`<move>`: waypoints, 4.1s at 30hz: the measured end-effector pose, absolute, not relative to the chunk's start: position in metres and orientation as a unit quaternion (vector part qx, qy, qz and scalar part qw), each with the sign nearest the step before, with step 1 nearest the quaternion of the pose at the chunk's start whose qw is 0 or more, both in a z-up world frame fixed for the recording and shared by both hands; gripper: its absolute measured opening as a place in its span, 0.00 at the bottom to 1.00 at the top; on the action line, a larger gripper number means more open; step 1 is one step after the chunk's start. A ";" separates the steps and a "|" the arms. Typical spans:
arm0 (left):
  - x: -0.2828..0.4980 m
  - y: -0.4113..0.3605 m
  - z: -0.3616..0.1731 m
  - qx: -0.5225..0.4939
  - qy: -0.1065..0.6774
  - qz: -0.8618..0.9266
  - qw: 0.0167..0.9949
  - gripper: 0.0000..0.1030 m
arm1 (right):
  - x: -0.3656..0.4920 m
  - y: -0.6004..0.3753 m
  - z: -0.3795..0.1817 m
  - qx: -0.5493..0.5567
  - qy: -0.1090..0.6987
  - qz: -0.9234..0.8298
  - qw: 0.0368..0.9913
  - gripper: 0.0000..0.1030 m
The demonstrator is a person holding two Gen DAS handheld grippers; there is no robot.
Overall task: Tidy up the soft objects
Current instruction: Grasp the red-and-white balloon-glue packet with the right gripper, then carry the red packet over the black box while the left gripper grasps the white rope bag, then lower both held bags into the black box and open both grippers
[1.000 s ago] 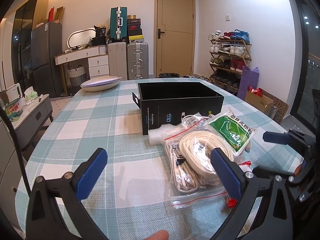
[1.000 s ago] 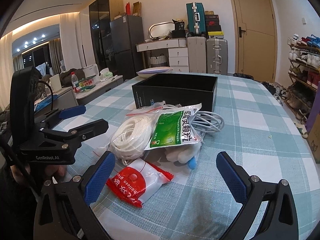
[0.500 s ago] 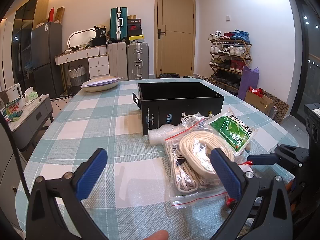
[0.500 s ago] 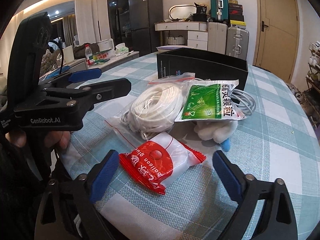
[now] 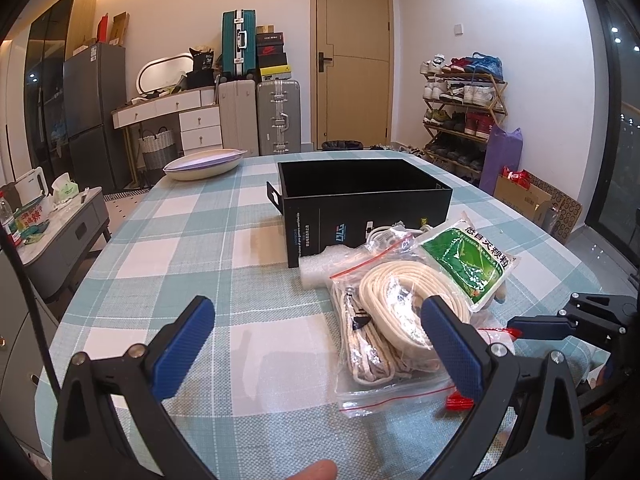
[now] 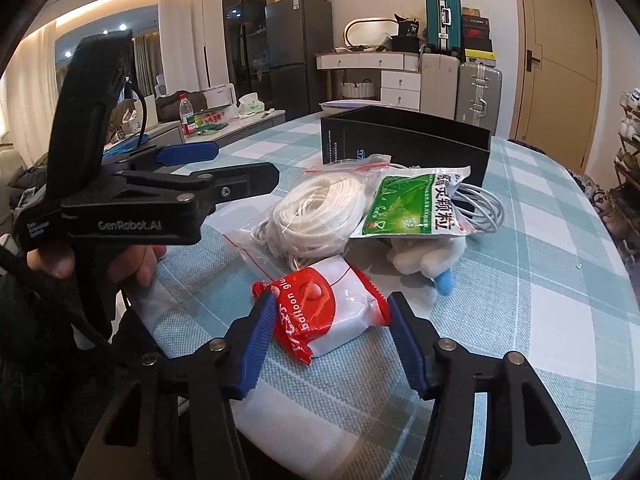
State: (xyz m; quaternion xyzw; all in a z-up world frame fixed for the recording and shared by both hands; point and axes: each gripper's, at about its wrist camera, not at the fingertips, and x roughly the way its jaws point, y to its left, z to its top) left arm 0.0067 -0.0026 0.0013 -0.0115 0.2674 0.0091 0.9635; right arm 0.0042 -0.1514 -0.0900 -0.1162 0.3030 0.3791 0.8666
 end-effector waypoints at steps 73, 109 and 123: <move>0.024 -0.041 0.002 0.008 0.344 -0.084 0.935 0.33 | -0.011 -0.184 -0.057 -0.098 0.149 0.268 0.947 0.53; 0.085 0.015 0.077 -0.011 0.249 -0.034 0.968 0.34 | 0.093 -0.186 0.039 -0.002 0.150 0.321 0.935 0.53; 0.128 0.010 0.057 -0.011 0.281 -0.040 0.959 0.34 | 0.145 -0.152 0.022 -0.027 0.192 0.322 0.927 0.53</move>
